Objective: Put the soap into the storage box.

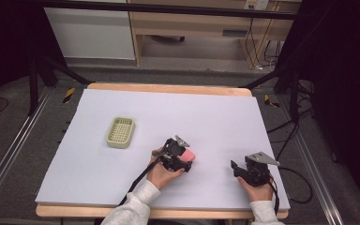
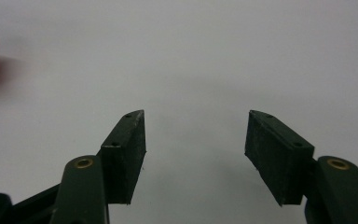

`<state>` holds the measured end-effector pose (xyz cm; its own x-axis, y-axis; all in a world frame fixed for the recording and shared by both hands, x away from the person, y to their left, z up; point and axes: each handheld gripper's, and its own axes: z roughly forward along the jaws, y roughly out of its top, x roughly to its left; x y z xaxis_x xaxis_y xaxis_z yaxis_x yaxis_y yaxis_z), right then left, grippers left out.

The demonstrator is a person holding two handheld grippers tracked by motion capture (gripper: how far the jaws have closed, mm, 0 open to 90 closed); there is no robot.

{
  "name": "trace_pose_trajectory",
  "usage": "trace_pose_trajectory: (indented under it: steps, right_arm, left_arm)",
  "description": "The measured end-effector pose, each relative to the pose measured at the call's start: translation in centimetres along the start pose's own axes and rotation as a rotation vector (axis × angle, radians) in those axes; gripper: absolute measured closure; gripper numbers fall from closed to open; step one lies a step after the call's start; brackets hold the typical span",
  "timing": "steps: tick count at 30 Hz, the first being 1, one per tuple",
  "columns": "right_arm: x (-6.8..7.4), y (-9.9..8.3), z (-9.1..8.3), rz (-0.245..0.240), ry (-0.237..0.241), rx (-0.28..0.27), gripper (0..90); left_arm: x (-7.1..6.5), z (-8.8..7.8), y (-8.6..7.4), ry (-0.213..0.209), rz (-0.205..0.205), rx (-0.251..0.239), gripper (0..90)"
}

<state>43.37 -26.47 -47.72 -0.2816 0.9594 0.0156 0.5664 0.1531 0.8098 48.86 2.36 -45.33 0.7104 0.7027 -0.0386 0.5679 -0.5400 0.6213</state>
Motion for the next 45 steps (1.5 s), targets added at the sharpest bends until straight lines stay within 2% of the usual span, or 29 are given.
trace_pose_trajectory:
  steps: [8,20,30,45]
  right_arm:
    - [0.0,0.0,0.0,0.007,0.000,-0.004,37.8]
    - [0.1,0.0,0.0,-0.003,-0.011,-0.010,37.4]
    - [0.1,0.0,0.0,-0.009,-0.011,-0.012,38.0]
    - [0.2,0.0,-0.1,-0.012,-0.015,-0.013,37.7]
  left_arm:
    - [0.8,-1.6,-0.5,0.006,-0.007,-0.019,37.1]
    - [2.7,-3.7,-1.1,0.022,-0.049,-0.047,37.1]
    - [4.1,-5.2,-1.6,0.037,-0.081,-0.068,37.1]
    - [6.1,-7.0,-2.3,0.070,-0.103,-0.097,37.1]
